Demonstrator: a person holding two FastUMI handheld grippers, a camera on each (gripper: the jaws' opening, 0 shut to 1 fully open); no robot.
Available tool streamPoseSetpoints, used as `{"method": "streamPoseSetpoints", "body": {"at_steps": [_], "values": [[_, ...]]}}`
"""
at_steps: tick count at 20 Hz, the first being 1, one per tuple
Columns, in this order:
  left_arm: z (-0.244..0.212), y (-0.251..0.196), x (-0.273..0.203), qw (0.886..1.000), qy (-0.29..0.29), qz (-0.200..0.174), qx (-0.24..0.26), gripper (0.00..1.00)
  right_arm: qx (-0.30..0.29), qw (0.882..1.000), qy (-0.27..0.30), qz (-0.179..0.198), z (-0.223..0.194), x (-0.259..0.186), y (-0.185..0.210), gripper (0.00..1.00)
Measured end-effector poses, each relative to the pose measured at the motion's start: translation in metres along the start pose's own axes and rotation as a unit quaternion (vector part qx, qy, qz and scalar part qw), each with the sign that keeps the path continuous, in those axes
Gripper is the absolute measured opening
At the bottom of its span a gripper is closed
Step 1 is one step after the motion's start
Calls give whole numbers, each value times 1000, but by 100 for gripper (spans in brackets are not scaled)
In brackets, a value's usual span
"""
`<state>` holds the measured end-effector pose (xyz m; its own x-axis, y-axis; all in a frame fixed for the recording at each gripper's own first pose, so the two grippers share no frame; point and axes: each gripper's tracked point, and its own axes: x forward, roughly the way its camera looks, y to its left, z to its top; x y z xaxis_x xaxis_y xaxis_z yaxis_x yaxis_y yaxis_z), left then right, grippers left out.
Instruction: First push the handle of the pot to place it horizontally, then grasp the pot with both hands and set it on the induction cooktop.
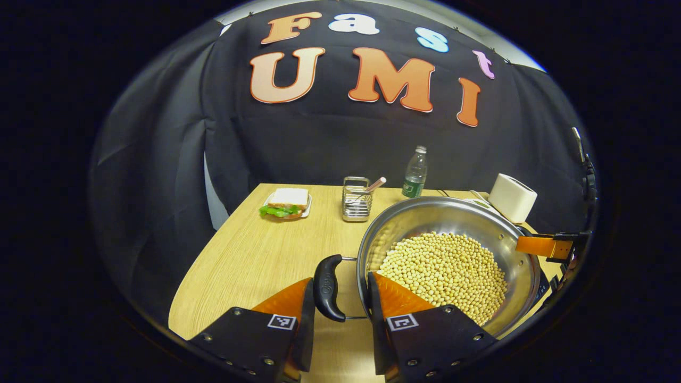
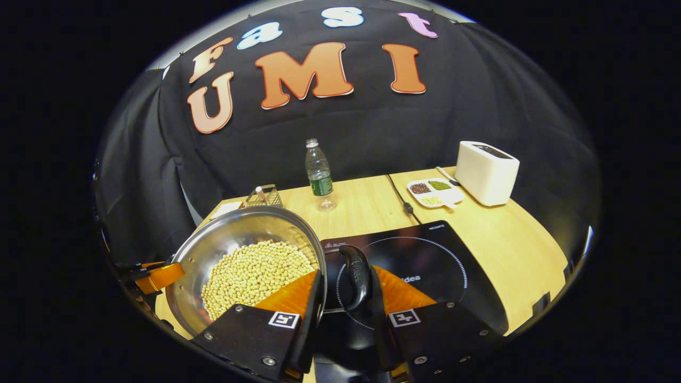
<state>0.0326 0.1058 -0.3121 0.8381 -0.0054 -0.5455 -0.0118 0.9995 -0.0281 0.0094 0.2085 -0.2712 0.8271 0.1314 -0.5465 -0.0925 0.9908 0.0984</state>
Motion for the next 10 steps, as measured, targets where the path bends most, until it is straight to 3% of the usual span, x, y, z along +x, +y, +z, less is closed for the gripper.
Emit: {"method": "streamPoseSetpoints", "body": {"at_steps": [10], "values": [[20,-101,-7,999,-4,-28,30,47,31,999,-12,-28,19,-26,-91,47]]}}
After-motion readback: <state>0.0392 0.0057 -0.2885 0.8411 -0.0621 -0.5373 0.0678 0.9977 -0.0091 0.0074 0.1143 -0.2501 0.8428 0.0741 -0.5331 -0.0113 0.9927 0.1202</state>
